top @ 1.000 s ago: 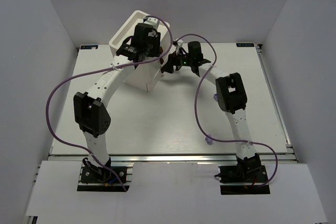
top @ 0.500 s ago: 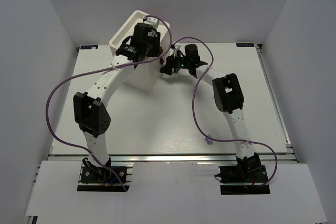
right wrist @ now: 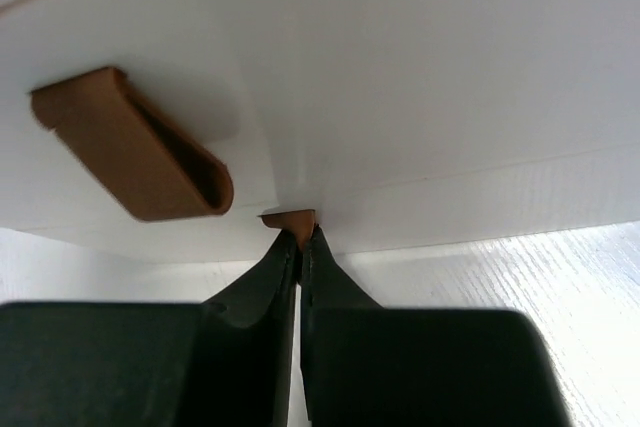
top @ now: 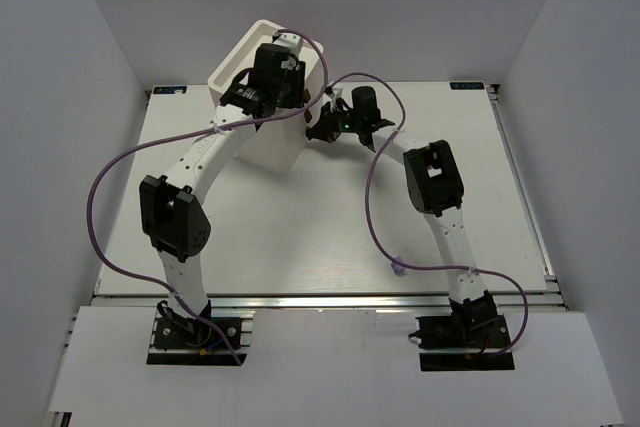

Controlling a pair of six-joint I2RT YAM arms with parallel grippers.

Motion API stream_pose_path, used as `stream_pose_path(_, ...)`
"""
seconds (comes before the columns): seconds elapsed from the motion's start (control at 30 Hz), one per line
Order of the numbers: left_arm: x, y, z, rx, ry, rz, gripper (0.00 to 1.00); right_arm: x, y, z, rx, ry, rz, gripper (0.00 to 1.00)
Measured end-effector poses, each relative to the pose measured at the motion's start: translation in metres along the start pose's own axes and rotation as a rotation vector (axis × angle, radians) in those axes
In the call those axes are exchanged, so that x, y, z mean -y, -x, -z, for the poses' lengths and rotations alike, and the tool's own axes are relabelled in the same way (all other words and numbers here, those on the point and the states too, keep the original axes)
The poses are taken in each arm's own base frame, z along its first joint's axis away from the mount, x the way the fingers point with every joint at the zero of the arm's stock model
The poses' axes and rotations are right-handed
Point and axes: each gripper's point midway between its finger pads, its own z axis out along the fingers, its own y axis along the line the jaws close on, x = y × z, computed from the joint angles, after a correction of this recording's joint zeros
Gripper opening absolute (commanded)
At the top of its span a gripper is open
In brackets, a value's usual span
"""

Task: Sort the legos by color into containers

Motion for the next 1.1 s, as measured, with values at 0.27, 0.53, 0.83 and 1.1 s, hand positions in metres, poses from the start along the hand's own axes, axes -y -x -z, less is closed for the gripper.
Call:
stream_pose_path(0.27,0.0,0.0,0.0,0.005,-0.002,0.007,0.51,-0.004,-0.01,0.035,0.004,-0.081,0.013,0.0)
stream_pose_path(0.53,0.0,0.0,0.001,0.019,-0.028,0.03,0.63,-0.009,-0.03,0.101,-0.044,-0.134,-0.054,0.26)
stream_pose_path(0.83,0.003,0.004,0.006,0.017,-0.052,0.053,0.83,-0.023,-0.028,0.109,-0.081,-0.059,-0.035,0.89)
stream_pose_path(1.1,-0.009,0.007,0.015,0.005,-0.021,0.135,0.84,-0.032,0.007,0.147,-0.108,-0.123,0.047,0.89)
